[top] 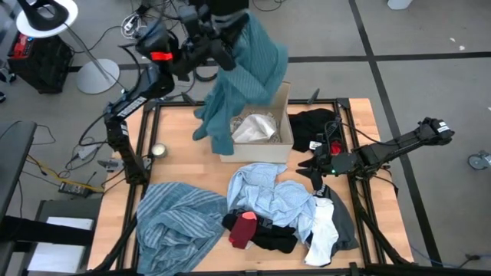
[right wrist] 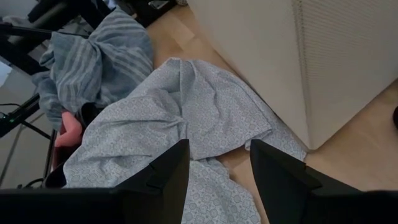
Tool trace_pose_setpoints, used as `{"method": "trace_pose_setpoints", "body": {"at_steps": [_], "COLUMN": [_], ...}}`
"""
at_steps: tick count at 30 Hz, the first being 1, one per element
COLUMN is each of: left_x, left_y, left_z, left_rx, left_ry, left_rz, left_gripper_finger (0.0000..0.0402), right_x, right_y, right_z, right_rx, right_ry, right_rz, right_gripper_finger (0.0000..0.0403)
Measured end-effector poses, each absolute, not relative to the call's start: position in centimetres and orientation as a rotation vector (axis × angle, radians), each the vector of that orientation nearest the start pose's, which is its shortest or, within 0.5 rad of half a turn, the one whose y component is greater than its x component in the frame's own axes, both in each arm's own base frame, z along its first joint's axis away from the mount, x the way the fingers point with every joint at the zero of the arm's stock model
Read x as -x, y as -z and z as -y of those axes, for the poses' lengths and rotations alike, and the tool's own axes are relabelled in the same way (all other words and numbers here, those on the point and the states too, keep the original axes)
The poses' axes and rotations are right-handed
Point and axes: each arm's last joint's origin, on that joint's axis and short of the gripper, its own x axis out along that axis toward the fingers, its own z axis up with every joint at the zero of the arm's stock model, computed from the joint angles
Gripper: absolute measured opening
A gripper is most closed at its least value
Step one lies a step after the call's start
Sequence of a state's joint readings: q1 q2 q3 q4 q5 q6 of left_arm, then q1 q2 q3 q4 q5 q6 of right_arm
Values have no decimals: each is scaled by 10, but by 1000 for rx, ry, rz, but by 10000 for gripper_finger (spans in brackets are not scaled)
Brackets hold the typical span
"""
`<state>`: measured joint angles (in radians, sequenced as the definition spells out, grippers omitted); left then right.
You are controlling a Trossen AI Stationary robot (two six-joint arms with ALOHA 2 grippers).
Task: Sort clothes
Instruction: Put the blue polo into the white laundry bin
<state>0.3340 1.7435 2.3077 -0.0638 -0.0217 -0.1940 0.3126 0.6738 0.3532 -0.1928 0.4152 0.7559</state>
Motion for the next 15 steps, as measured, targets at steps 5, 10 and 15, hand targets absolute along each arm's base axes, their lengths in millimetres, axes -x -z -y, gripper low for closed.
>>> {"method": "trace_pose_setpoints", "body": {"at_steps": [5,10,15], "left_x": [-318,-328,-362], "left_y": [-556,-514,-462], "left_z": [-110,-109,-112], "left_rx": [183,212,233], "left_ry": [-339,-416,-409], "left_rz": [147,-227,-517], "left_gripper_finger": [0,0,11], "right_x": [-143,-144,-144], "right_y": [-202,-202,-202], "right_z": [-36,-35,-35], "right_rx": [-556,-557,-552], "right_ry": [264,264,262], "right_rz": [-415,-413,-412], "right_gripper_finger": [170,169,169]}}
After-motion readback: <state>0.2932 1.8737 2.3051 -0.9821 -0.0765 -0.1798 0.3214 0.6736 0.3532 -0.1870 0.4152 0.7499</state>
